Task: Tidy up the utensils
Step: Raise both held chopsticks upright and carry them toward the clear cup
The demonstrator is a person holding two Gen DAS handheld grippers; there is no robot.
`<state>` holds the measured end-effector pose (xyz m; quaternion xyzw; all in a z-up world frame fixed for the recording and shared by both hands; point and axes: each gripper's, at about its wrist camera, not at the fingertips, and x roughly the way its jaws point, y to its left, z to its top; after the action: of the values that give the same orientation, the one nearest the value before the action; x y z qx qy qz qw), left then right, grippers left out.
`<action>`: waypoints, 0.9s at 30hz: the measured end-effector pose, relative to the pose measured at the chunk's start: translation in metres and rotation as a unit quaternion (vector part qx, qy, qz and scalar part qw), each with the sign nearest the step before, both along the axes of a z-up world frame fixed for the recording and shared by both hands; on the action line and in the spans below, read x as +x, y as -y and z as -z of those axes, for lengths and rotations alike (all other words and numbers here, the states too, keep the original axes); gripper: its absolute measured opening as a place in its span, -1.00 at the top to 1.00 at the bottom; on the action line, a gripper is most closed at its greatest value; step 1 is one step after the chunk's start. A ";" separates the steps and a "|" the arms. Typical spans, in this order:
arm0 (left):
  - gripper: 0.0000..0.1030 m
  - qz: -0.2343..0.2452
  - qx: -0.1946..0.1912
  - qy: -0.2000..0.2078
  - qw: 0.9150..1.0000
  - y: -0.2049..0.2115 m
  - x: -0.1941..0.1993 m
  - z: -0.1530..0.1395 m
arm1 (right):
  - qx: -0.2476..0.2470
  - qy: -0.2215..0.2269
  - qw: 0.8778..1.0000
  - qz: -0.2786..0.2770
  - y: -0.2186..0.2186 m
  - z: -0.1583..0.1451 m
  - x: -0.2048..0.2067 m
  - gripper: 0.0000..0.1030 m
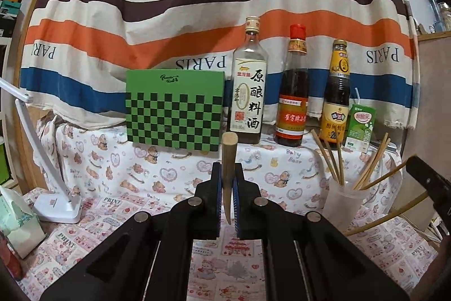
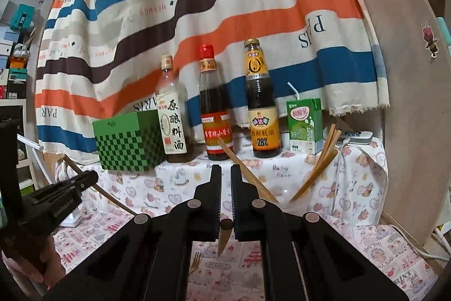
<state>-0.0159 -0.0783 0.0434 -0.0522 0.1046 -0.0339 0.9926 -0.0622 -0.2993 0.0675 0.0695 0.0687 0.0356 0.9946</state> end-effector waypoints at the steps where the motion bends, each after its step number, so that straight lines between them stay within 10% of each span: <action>1: 0.89 0.000 0.001 0.000 1.000 0.000 0.000 0.000 | 0.007 0.001 1.000 -0.003 0.002 -0.001 0.000 0.86; 27: 0.89 0.016 -0.052 0.019 0.998 -0.018 -0.008 -0.011 | -0.015 0.084 0.996 0.017 0.008 -0.074 -0.009 0.87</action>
<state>-0.0239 -0.0600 0.0545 -0.1011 0.0846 -0.0562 0.9897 -0.0708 -0.3076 0.1411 0.0521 -0.0156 0.0233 0.9982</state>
